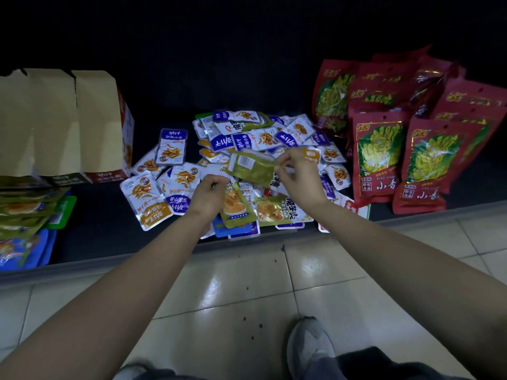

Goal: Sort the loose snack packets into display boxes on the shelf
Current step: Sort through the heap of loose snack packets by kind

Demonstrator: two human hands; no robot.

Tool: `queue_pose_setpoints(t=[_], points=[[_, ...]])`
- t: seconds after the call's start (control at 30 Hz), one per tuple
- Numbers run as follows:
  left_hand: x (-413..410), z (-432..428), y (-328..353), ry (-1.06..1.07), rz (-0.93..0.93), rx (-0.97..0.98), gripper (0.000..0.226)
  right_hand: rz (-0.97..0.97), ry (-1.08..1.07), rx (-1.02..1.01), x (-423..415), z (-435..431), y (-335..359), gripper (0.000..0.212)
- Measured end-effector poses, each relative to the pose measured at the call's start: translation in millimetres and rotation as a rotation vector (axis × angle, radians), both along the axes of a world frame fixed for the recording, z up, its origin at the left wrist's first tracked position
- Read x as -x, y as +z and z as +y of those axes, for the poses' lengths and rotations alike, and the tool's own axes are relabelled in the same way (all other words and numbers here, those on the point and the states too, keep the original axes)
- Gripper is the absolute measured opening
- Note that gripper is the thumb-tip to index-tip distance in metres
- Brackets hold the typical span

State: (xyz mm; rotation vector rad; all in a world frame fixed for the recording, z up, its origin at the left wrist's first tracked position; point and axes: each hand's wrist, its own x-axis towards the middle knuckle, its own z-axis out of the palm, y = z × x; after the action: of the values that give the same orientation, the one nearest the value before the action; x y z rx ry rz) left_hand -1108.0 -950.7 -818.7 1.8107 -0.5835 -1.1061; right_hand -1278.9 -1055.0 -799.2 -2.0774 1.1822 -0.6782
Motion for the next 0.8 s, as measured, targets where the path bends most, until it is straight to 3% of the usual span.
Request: queue_pose_setpoints(t=[0.17, 0.2, 0.27, 0.33, 0.4, 0.5, 0.6, 0.7, 0.8], points=[[0.1, 4.5, 4.4, 0.054, 0.221, 0.003, 0.071, -0.053, 0.230, -0.264, -20.8, 27.3, -2.9, 0.017], [0.1, 5.2, 5.8, 0.063, 0.226, 0.020, 0.071, -0.027, 0.319, -0.298, -23.5, 29.6, -3.6, 0.016], [-1.7, 5.4, 4.8, 0.111, 0.194, 0.022, 0.049, 0.027, 0.434, -0.314, -25.6, 31.7, -4.7, 0.010], [-6.0, 7.7, 0.9, 0.158, 0.178, 0.016, 0.023, 0.059, 0.404, -0.272, -22.8, 30.5, -5.8, 0.004], [-10.2, 12.3, -2.0, 0.156, 0.129, 0.012, 0.013, 0.177, 0.302, -0.147, -14.1, 22.9, -10.9, 0.005], [-19.8, 18.5, -2.0, 0.202, 0.059, 0.000, 0.014, 0.562, 0.301, -0.065, 1.6, 9.5, -20.1, 0.031], [-31.3, 20.8, 0.6, 0.340, 0.086, -0.029, 0.035, 0.815, 0.364, -0.004, 2.8, 8.8, -27.6, 0.064], [-41.2, 22.8, 5.3, 0.421, 0.110, -0.017, 0.044, 0.880, 0.346, 0.097, -7.1, 8.4, -35.3, 0.065], [-49.2, 28.3, 9.2, 0.449, 0.089, 0.008, 0.035, 0.811, 0.237, 0.148, -15.0, 0.5, -37.1, 0.045]])
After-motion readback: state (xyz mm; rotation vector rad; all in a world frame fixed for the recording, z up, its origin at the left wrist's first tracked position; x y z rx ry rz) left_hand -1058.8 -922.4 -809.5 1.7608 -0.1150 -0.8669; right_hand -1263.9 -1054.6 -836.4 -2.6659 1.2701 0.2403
